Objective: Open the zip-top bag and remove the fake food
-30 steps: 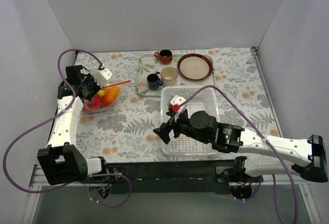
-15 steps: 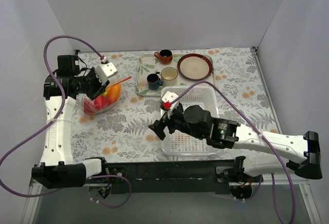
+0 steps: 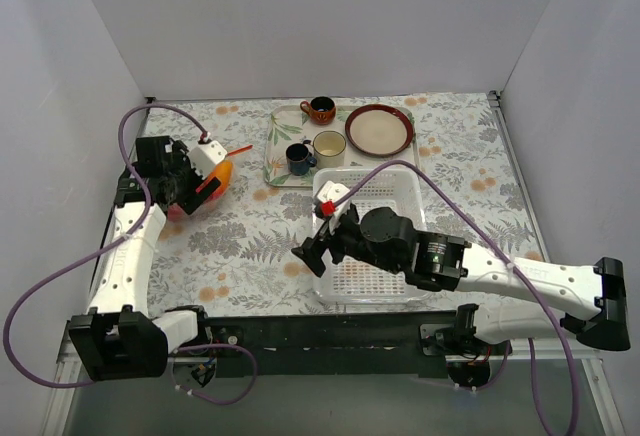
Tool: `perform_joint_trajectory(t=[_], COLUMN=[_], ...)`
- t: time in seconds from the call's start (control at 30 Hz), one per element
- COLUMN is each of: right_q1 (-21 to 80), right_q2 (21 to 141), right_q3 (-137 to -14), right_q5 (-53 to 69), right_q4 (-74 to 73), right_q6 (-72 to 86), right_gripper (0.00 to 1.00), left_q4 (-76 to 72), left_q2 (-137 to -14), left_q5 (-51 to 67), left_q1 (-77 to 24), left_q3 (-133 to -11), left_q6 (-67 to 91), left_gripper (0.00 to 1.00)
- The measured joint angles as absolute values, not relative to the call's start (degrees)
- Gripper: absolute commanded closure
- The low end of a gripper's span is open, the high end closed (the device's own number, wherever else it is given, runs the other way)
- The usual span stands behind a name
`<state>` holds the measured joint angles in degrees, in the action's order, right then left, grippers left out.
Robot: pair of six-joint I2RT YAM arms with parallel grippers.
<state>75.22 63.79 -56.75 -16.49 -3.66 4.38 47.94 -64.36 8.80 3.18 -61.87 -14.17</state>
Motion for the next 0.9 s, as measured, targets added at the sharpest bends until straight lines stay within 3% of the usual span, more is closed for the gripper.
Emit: perform_joint_trajectory(t=[0.2,0.5,0.67,0.9], right_q1=[75.2,75.3,75.3,75.3], right_q2=[60.9,59.9,59.7,57.0], right_q3=[-54.0,-51.6,-50.7,-47.5], right_q5=[-16.3,-16.3,-16.3,-16.6], right_q4=[-3.4,-2.8,-1.4,-1.3], right_q6=[6.1,7.4,7.4,7.8], right_gripper=[0.01,0.01,0.01,0.01], left_q4=[38.5,41.7,38.7,34.8], left_q2=[-67.0,-66.3,-63.6,-68.6], left_q5=[5.4,8.1,5.6,3.4], left_q1=[3.2,3.2,3.7,11.0], left_q3=[-61.8,-65.5,-61.6,-60.2], left_q6=[-11.2,-10.9,-13.9,-17.1], left_gripper=[0.27,0.28,0.28,0.36])
